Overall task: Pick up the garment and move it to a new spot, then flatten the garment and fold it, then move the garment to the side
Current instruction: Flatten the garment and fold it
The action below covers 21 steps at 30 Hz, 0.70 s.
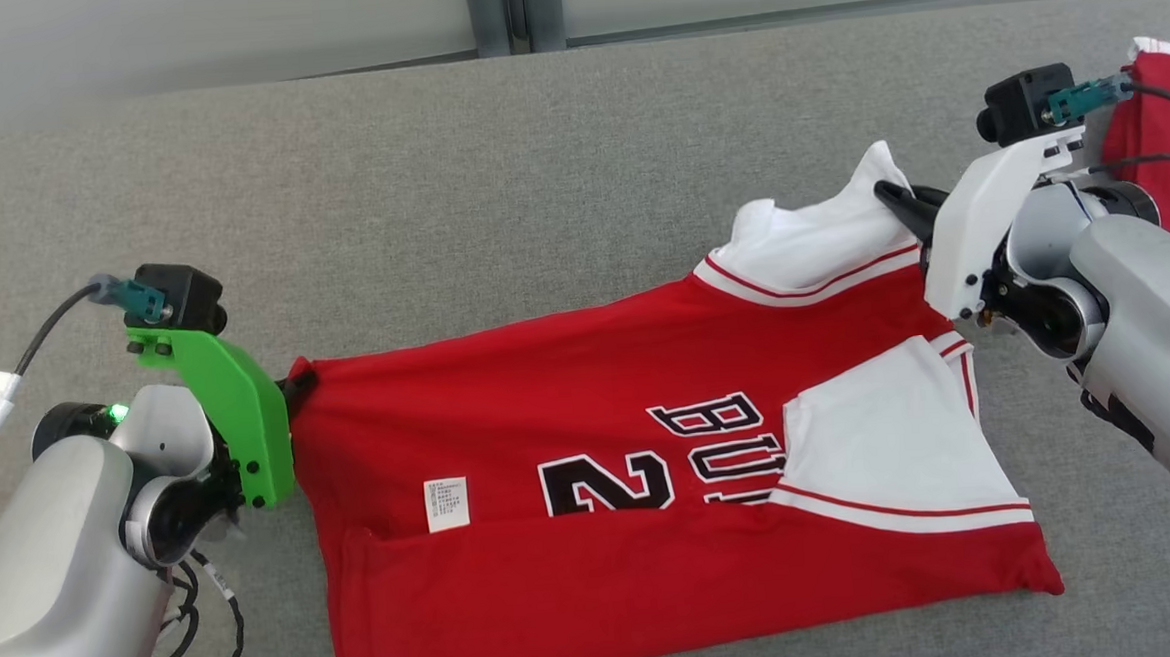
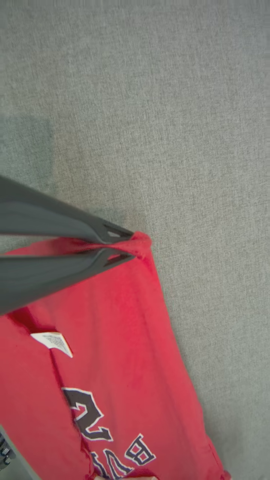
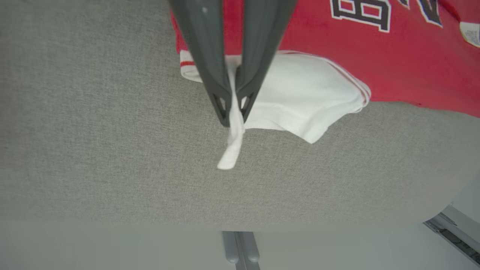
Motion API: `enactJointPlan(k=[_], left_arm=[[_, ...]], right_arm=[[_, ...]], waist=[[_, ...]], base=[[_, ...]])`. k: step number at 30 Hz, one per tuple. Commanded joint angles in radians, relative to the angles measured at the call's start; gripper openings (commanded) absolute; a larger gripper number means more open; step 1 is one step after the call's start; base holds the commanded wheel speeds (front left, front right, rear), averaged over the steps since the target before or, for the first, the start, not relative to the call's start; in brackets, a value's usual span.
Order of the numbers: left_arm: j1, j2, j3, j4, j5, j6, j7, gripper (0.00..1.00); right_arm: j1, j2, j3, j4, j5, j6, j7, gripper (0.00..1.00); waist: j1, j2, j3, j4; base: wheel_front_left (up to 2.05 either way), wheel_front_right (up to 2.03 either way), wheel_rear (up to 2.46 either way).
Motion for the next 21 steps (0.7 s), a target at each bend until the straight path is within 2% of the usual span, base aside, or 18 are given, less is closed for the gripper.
enactJointPlan(k=[1,12,16,21], left_arm=[[0.018,0.021,-0.010,-0.006,0.000,-0.005,-0.008,0.00],[0.066,0.093,-0.112,-0.116,-0.103,-0.007,-0.010,0.00],[0.068,0.131,-0.165,-0.181,-0.144,-0.007,-0.019,0.00],[0.074,0.207,-0.237,-0.263,-0.194,-0.007,0.005,0.00]], right_arm=[[0.015,-0.014,0.014,-0.015,0.009,0.000,0.003,0.00],[0.086,-0.132,0.124,-0.188,0.065,0.000,0.061,0.00],[0.103,-0.155,0.134,-0.222,0.080,0.000,0.068,0.00],[0.126,-0.171,0.147,-0.244,0.093,0.000,0.076,0.00]], waist=[[0.0000,0.0000,-0.030,-0.013],[0.0000,0.0000,-0.071,-0.048],[0.0000,0.0000,-0.074,-0.064],[0.0000,0.0000,-0.079,-0.075]], base=[[0.00,0.00,0.00],[0.00,0.00,0.00],[0.00,0.00,0.00],[0.00,0.00,0.00]])
